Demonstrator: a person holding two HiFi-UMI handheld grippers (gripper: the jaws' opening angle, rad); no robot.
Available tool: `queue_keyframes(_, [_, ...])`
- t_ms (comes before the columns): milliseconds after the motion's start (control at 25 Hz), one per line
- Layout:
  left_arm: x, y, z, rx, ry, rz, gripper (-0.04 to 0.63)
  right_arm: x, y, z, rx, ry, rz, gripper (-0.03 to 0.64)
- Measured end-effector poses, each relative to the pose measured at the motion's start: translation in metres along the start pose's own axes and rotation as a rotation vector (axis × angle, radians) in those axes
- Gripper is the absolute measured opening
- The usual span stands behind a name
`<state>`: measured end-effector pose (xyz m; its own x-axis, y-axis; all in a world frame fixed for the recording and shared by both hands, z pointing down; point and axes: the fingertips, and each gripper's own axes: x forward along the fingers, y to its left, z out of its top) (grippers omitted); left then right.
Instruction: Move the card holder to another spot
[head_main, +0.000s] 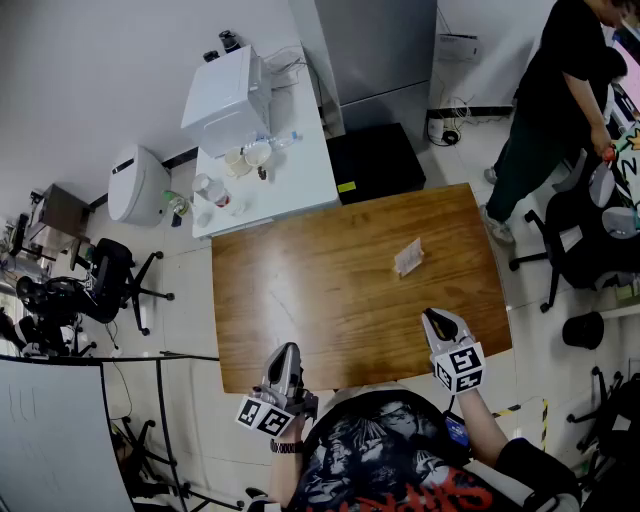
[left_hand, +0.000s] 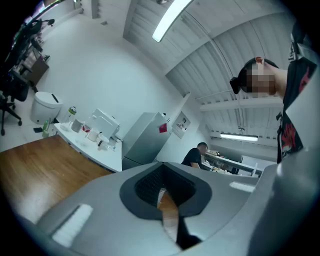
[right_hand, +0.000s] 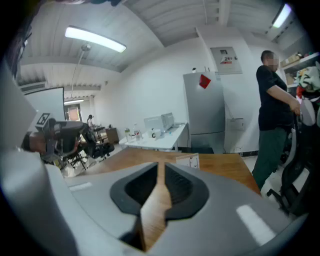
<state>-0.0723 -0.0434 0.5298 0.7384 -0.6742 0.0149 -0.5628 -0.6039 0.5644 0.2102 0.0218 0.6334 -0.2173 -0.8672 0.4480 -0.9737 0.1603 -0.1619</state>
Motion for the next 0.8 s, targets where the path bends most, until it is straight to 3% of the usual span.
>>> queue_keyframes(40, [-0.007, 0.004, -0.001, -0.037, 0.0, 0.007, 0.0, 0.009, -0.008, -0.018, -0.007, 0.058, 0.002, 0.097])
queue_keyframes(80, [-0.013, 0.007, -0.002, -0.075, -0.002, 0.012, 0.0, 0.018, -0.016, -0.035, -0.01, 0.113, 0.003, 0.263])
queue_keyframes(120, [-0.019, 0.01, -0.004, -0.111, -0.01, 0.014, 0.0, 0.03, -0.026, -0.05, -0.01, 0.159, 0.003, 0.379])
queue_keyframes(320, [-0.049, 0.01, -0.009, -0.2, -0.088, -0.01, 0.008, 0.128, -0.084, -0.086, -0.037, 0.278, -0.021, 0.579])
queue_keyframes(440, [-0.067, 0.008, -0.014, -0.2, -0.092, 0.058, 0.099, 0.197, -0.11, -0.089, -0.091, 0.324, -0.076, 0.581])
queue_keyframes(560, [-0.078, 0.002, -0.02, -0.109, -0.036, 0.112, 0.152, 0.238, -0.125, -0.099, -0.135, 0.394, -0.108, 0.568])
queue_keyframes(680, [-0.082, 0.002, -0.027, 0.009, 0.062, 0.149, 0.152, 0.242, -0.112, -0.103, -0.189, 0.382, -0.132, 0.56])
queue_keyframes(800, [-0.075, 0.005, -0.029, 0.094, 0.124, 0.148, 0.152, 0.198, -0.089, -0.091, -0.121, 0.296, -0.208, 0.558])
